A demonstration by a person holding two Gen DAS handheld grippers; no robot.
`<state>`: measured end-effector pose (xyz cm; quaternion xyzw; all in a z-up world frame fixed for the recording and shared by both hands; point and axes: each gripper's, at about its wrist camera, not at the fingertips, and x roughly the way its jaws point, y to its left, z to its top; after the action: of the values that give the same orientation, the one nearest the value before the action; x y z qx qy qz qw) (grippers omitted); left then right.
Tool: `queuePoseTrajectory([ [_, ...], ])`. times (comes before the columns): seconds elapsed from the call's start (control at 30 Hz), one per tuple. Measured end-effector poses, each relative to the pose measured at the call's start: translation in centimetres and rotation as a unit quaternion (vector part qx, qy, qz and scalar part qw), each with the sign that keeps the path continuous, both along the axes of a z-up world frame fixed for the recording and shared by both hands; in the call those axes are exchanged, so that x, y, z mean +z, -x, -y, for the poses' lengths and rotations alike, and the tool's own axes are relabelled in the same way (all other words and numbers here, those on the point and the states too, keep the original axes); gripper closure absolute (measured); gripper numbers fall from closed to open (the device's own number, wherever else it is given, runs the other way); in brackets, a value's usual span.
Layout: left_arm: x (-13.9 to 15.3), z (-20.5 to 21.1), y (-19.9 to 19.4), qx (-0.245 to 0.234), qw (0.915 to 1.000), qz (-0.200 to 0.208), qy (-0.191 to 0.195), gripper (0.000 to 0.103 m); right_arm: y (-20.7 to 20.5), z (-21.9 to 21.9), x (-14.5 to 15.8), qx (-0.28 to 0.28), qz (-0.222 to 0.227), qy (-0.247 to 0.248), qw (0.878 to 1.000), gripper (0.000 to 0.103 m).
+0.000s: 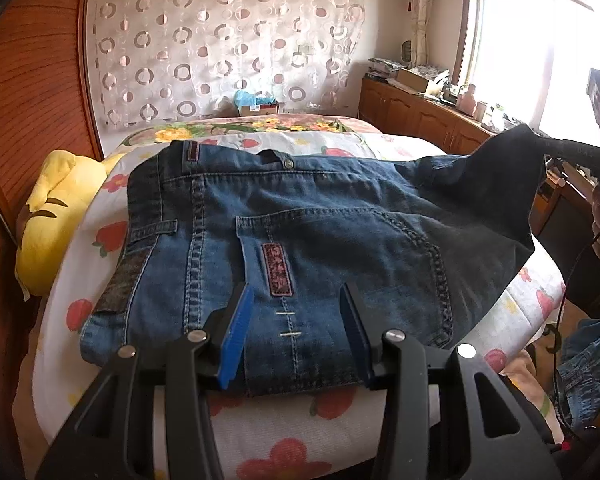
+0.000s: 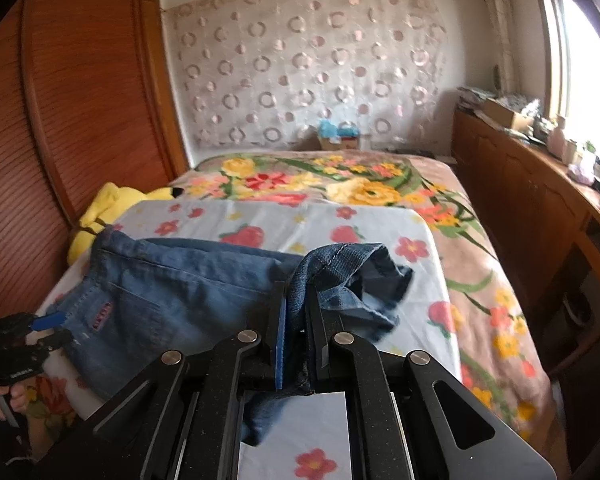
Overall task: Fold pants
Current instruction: 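Lift the leg with the right gripper and fold it over the back pocket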
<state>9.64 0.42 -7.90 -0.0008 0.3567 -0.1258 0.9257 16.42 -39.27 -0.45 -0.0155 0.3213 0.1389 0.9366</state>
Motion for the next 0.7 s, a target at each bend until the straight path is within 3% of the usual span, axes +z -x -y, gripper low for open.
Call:
queuePoseTrajectory([
  [0.1,-0.2,0.2,0.1,-0.002,1.0000,-0.002,0.000,0.059,-0.1,1.4,-1.5,-0.019,-0.024,0.007,0.999,0.092],
  [0.17,-0.4,0.5,0.0,-0.003,1.0000,-0.004,-0.002,0.059,-0.3,2.5,-2.6,-0.036,-0.044,0.015,0.998,0.075],
  [0.23,-0.5,0.9,-0.1,-0.006,1.0000,-0.005,-0.004,0.059,-0.3,3.6,-3.3,-0.045,-0.054,0.011,0.998,0.066],
  [0.7,-1.1,2.0,-0.5,-0.017,0.9998,-0.011,-0.010,0.059,-1.1,5.5,-2.6,-0.056,-0.055,-0.007,0.997,0.066],
])
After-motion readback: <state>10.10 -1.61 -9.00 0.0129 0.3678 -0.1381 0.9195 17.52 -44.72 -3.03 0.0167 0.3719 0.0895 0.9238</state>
